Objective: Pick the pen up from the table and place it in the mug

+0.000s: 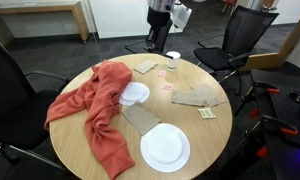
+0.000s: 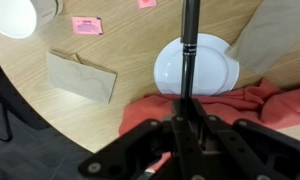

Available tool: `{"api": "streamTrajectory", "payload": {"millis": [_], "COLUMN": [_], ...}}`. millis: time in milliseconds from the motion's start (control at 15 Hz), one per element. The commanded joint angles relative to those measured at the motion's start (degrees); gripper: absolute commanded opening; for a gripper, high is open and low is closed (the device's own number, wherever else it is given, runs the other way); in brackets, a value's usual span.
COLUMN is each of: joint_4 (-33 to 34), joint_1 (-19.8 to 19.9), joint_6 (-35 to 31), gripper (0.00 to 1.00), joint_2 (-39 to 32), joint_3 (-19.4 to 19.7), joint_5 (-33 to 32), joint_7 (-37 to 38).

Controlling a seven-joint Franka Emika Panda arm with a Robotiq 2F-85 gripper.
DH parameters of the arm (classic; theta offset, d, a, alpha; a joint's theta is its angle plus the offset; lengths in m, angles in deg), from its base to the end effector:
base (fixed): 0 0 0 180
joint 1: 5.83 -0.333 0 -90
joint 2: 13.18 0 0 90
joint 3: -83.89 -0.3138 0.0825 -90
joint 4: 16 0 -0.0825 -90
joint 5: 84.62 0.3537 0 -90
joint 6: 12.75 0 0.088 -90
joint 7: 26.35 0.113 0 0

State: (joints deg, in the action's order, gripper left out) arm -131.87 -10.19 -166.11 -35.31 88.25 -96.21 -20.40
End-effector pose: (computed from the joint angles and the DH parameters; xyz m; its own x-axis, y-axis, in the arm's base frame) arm 0.6070 0.0081 0.2994 0.9603 0.0900 0.2639 0.0554 -0.9892 0.1360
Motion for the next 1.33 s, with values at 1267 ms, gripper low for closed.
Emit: {"api": "streamTrajectory", "payload": {"millis": [1267], "joint_4": [2.52], "joint_1": [-42.38], "joint_6": [-6.04], "gripper": [0.03], "joint_2": [-18.08], "joint_3": [57.69], "joint_5": [-39.73], "joint_7": [91.84]}}
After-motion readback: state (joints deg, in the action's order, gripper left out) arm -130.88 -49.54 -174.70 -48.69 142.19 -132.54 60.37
